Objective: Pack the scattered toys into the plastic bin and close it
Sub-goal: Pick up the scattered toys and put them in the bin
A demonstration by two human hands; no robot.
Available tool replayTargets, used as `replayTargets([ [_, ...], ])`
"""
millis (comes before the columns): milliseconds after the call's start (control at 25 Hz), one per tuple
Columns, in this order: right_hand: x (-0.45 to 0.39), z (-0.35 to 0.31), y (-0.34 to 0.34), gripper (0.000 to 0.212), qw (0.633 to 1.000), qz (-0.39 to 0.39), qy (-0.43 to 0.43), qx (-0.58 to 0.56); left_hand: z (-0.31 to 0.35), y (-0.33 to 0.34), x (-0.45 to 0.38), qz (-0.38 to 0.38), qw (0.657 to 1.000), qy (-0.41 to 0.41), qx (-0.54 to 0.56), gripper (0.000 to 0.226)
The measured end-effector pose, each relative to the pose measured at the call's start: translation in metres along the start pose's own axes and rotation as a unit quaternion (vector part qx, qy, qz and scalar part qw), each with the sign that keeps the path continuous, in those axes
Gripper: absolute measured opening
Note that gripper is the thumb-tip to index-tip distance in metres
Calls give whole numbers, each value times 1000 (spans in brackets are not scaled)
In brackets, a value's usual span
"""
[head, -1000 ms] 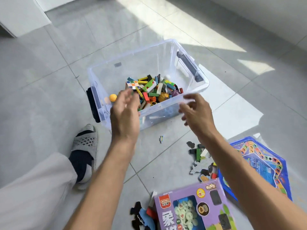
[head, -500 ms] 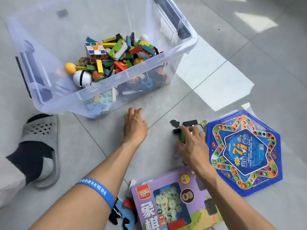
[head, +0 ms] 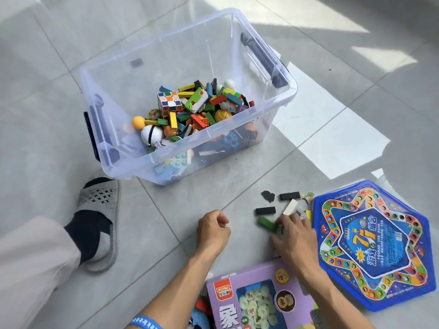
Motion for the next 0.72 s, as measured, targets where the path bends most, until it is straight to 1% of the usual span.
replayTargets([
  [80, 0, -5, 0, 30, 999, 10, 3, 36, 23, -15, 25, 14, 991, 26, 131, 18],
  [120, -2, -7, -3, 31, 999, 18, 8, 46, 42, -28, 42, 26, 977, 60, 202, 17],
  [200, -4, -15, -3, 35, 997, 21, 8, 70, 87, -70, 79, 56, 935, 145, 320, 23],
  [240, -4, -21, 2, 35, 997, 11, -4, 81, 109, -99, 92, 75, 913, 195, 351, 25],
  [320, -1, -31, 9, 28, 995, -6, -41, 86, 148, -161, 111, 142, 882, 267, 362, 20],
  [360, 2, -36, 4, 27, 997, -10, -54, 46, 159, -188, 114, 183, 875, 284, 346, 16],
  [400, 10, -43, -10, 25, 998, 1, -58, -39, 165, -208, 114, 220, 873, 291, 324, 13],
  [440, 19, -51, -28, 22, 987, 22, -59, -150, 166, -217, 114, 241, 871, 299, 305, 12],
  [480, 27, -64, -55, 19, 963, 59, -76, -252, 161, -215, 114, 248, 871, 310, 289, 11],
  [520, 31, -84, -90, 17, 934, 106, -106, -324, 153, -203, 113, 245, 873, 319, 275, 11],
  [560, 31, -106, -128, 16, 908, 151, -147, -361, 139, -184, 111, 233, 884, 309, 263, 11],
  [600, 29, -127, -165, 19, 892, 180, -186, -370, 122, -158, 109, 213, 902, 281, 250, 11],
  [640, 22, -142, -195, 23, 889, 190, -212, -359, 100, -128, 104, 182, 925, 241, 230, 13],
  [680, 13, -149, -215, 26, 895, 189, -216, -342, 80, -97, 99, 138, 950, 198, 200, 14],
  [720, 3, -143, -222, 25, 904, 184, -200, -331, 62, -66, 97, 84, 971, 162, 157, 14],
])
Point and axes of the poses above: each hand's wrist, its own x-axis away from the middle knuckle, its own y-axis out of the palm, z = x × y, the point moved 5 cm from there along -x, towards the middle knuckle, and after that the axes turned 14 degrees about -z, right-handed, at the moved point
